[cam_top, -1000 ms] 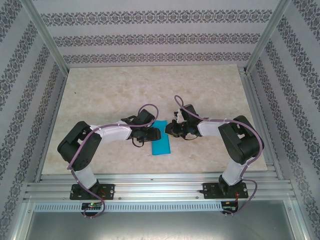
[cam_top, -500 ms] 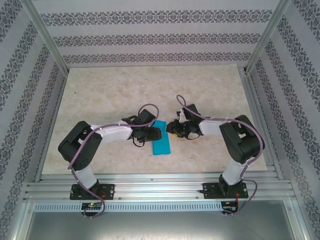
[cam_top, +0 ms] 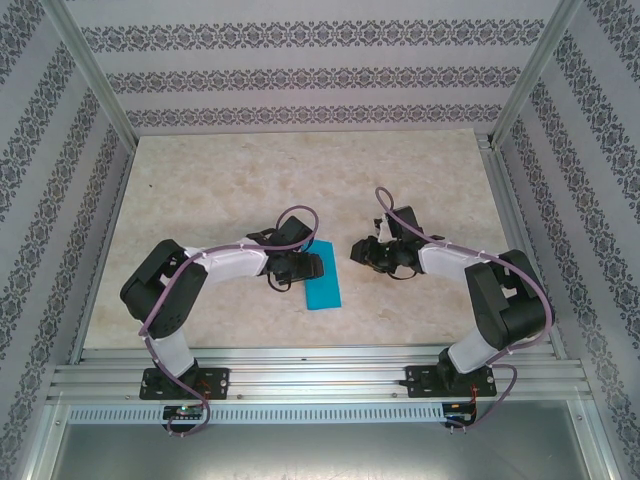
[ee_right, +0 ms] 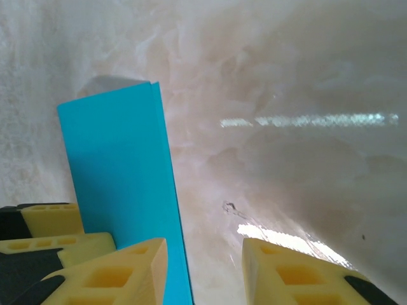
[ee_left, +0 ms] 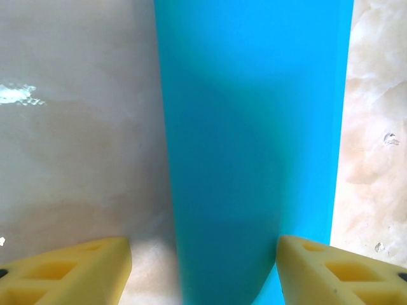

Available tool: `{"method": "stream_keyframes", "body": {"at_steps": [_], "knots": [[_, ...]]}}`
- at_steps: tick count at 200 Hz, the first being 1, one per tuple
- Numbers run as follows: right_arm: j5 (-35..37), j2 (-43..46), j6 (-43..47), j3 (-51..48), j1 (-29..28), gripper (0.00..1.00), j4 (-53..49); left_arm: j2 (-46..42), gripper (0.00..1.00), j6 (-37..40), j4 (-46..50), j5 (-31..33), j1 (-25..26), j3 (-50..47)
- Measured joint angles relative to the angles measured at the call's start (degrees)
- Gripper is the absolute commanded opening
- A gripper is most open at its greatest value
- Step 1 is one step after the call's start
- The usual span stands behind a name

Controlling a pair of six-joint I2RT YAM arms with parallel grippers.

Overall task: Fold a paper plane with a square sheet of paper (fold left side to right side)
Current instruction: First fold in half a square sheet of paper at the center of the table, then hold the square sheet of paper at the center of the table.

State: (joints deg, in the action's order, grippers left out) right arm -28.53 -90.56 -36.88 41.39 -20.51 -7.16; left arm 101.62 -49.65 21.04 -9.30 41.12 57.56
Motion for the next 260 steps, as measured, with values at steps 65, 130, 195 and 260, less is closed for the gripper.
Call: {"method": "stream_keyframes", "body": {"at_steps": [65,130,195,260], "knots": [[0.0,0.0,0.6,-1.2,-0.1,0.36,-0.2,1.4,0.65,0.1,2.9,1.2,0.7,2.3],[0.0,0.1,0.6,-1.2,-0.2,0.36,-0.2,2.0,0.66,0.3,4.0,2.0,1.0,3.3],[0.0,0.1,0.6,-1.2,-1.6,0.36,-0.2,2.4,0.66,0.5,4.9,2.1,1.1,3.9],[0.0,0.1,-0.7,-1.2,-4.0,0.35,0.2,2.9,0.66,0.7,5.6,2.1,1.1,4.5]]}}
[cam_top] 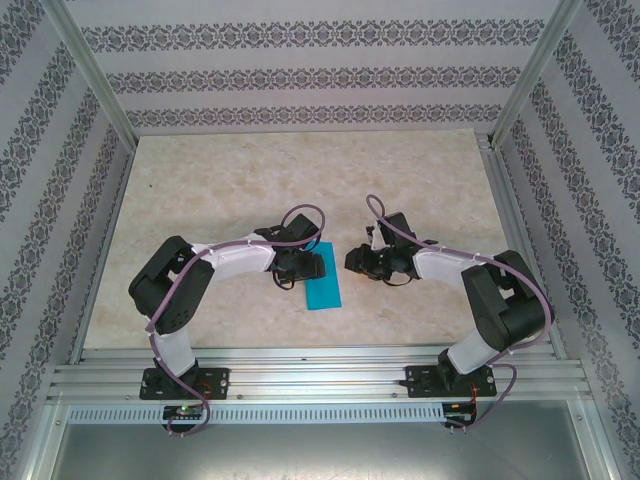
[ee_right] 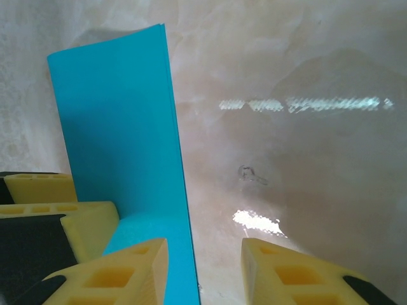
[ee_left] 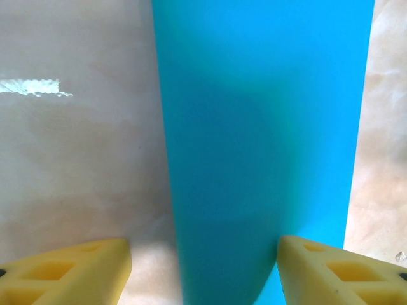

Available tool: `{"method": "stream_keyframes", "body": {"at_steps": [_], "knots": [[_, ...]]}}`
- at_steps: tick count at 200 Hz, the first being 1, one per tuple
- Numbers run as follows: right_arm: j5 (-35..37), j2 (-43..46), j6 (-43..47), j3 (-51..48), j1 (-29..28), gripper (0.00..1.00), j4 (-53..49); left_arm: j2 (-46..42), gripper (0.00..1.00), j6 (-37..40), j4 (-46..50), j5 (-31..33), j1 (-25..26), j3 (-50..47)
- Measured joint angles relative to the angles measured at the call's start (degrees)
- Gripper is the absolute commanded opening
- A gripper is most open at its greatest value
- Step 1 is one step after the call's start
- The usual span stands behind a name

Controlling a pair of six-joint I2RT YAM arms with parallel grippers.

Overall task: Fold a paper plane with a square sheet of paper (fold left side to right side)
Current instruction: Hold the square sheet of paper at the center of the table.

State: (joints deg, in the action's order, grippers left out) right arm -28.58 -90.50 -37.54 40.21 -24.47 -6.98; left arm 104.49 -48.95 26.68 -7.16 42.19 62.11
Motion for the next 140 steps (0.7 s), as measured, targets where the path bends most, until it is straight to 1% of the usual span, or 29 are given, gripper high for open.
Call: {"method": "stream_keyframes", "body": {"at_steps": [44,74,101,140], "knots": [[-0.2,-0.9,-1.4,0.0,-2.3,0.29,1.3,0.1,0.66,0.0,0.1,0.0,0.0,0.1],[-0.2,-1.8,-1.9,0.1,-3.5,0.27,1.4,0.1,0.66,0.0,0.2,0.0,0.0,0.1],[-0.3,-2.0,-2.5,0.2,-4.5,0.21,1.5,0.1,0.66,0.3,0.2,0.3,0.3,0.1],[-0.7,-3.3,-3.4,0.8,-5.9,0.18,2.5,0.1,0.66,0.5,0.2,0.5,0.3,0.1]]}}
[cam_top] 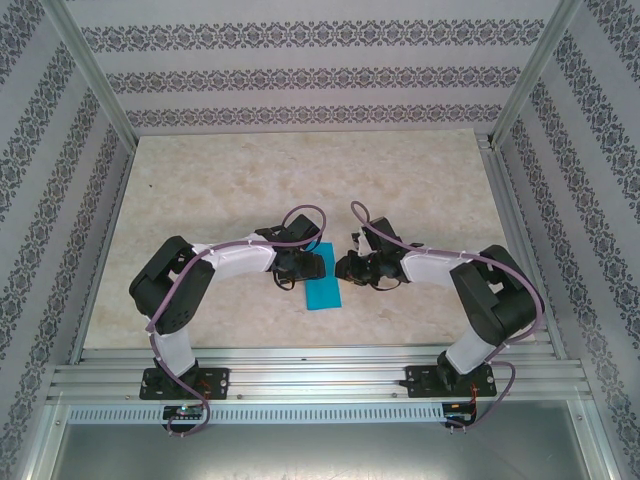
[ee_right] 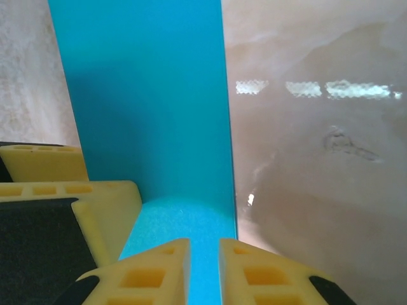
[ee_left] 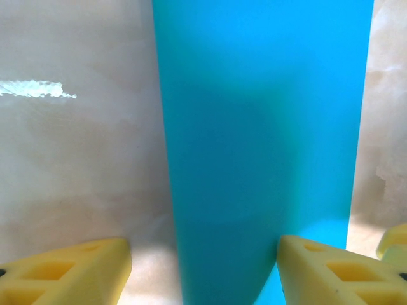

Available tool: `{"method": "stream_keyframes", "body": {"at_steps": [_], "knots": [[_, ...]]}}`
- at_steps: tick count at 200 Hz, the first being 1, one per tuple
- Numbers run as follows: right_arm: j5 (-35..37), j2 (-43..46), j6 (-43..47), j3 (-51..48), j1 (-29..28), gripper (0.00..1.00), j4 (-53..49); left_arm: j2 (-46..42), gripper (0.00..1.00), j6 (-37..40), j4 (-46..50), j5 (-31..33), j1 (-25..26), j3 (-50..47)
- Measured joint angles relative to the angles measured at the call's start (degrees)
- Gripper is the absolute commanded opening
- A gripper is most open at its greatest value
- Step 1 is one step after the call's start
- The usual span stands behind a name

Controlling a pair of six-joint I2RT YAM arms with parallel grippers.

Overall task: Fold a paper plane with a square sheet of paper (fold left side to right side)
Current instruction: Hold the square sheet of paper at the center of the table.

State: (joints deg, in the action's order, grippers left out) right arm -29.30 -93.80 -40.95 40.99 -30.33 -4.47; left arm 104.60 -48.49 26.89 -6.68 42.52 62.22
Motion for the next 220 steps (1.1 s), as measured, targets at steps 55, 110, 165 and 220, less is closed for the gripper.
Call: {"method": "stream_keyframes", "body": {"at_steps": [55,110,165,220], "knots": [[-0.3,-2.4,-1.0,0.8,-1.2,0.16,0.9,0.1,0.66,0.0,0.0,0.1,0.0,0.1],[0.7,-4.4,-0.7,2.6,-1.6,0.15,-1.2,0.1,0.66,0.1,0.2,0.2,0.0,0.1],[1.9,-4.8,0.7,4.0,-1.6,0.15,-4.0,-0.9,0.71,2.2,0.6,-0.4,0.3,0.4],[1.8,-5.4,0.8,4.8,-1.6,0.15,-5.0,-7.0,0.67,4.8,0.8,-0.6,0.2,0.5]]}}
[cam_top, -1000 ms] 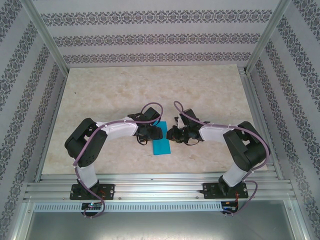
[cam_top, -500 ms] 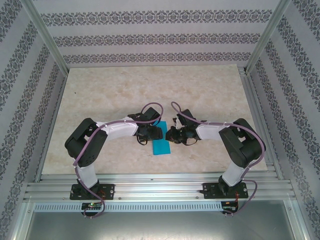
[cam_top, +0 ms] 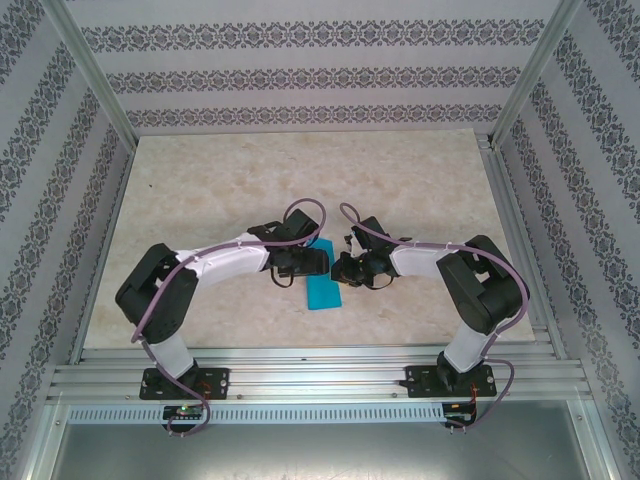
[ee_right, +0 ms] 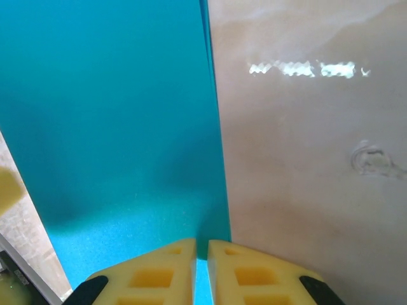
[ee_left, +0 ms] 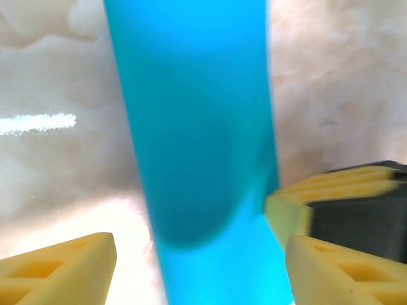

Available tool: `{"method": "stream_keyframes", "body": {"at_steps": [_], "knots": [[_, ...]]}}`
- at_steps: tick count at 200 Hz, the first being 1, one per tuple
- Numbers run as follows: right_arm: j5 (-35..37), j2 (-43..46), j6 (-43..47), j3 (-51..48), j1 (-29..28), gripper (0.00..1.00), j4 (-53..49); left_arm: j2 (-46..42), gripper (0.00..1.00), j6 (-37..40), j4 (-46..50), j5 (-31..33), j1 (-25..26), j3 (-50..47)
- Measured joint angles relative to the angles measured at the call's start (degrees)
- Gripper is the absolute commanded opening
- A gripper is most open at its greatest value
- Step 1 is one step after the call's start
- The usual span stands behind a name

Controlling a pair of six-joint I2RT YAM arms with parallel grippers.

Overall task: Fold a paper plane with a square sheet of paper (fold left side to right side)
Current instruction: Hold the square sheet of paper at the center of the table.

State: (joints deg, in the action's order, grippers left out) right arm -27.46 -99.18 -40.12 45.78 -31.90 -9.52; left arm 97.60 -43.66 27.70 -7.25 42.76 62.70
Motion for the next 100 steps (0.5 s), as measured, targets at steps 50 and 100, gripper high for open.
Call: {"method": "stream_keyframes", "body": {"at_steps": [50,100], "knots": [[0.0,-0.1,0.5,0.3,0.0,0.15,-0.3,-2.0,0.45,1.4,-3.1,-4.4,0.0,0.0],[0.2,-0.1,0.9,0.4,0.0,0.15,-0.6,3.2,0.37,1.4,-5.4,-7.3,0.0,0.0]]}}
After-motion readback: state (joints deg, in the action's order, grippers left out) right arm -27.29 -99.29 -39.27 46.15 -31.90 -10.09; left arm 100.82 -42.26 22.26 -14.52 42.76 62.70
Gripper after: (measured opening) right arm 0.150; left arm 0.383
